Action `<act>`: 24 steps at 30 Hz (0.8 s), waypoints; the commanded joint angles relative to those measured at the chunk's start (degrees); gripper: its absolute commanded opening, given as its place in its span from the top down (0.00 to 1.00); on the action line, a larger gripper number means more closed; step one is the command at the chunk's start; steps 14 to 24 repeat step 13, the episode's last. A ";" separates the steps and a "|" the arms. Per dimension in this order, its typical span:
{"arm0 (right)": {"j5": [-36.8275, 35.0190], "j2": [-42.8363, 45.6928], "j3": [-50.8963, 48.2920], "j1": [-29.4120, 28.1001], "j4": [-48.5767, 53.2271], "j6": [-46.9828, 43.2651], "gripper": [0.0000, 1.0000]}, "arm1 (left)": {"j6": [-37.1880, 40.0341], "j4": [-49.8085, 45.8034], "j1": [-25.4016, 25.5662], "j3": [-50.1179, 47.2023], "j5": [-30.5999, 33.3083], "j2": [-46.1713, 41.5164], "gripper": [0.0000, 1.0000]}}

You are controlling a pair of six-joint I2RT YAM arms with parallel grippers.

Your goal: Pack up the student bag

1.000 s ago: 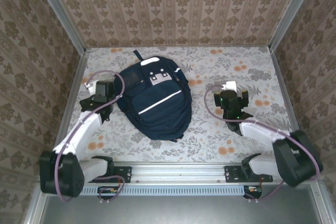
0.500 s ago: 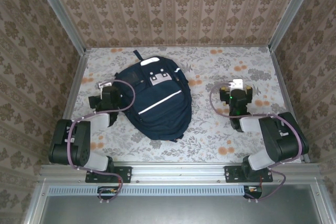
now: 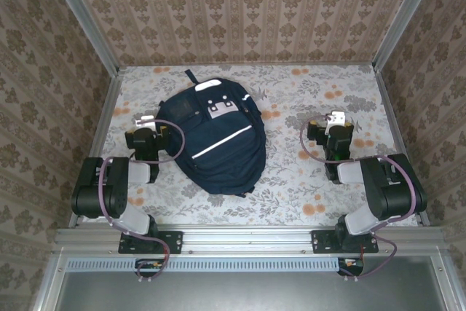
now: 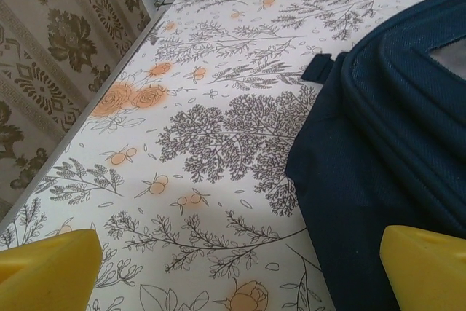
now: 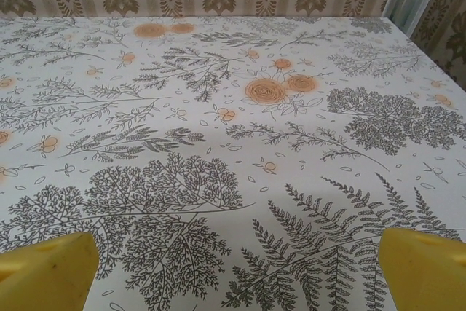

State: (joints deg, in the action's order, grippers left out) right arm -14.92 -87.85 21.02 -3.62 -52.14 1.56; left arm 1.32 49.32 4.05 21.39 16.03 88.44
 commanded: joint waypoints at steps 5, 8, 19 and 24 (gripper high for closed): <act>1.34 -0.03 1.09 0.23 0.38 1.18 0.00 | 0.08 2.28 -0.49 0.55 -3.28 -0.30 0.00; 1.61 0.03 1.13 0.37 0.55 1.16 0.00 | 0.09 2.18 -0.50 0.59 -3.29 -0.29 0.00; 1.69 0.11 1.07 0.45 0.60 1.16 0.00 | 0.00 2.07 -0.72 0.61 -3.72 -0.43 0.00; 1.69 0.11 1.07 0.45 0.60 1.16 0.00 | 0.00 2.07 -0.72 0.61 -3.72 -0.43 0.00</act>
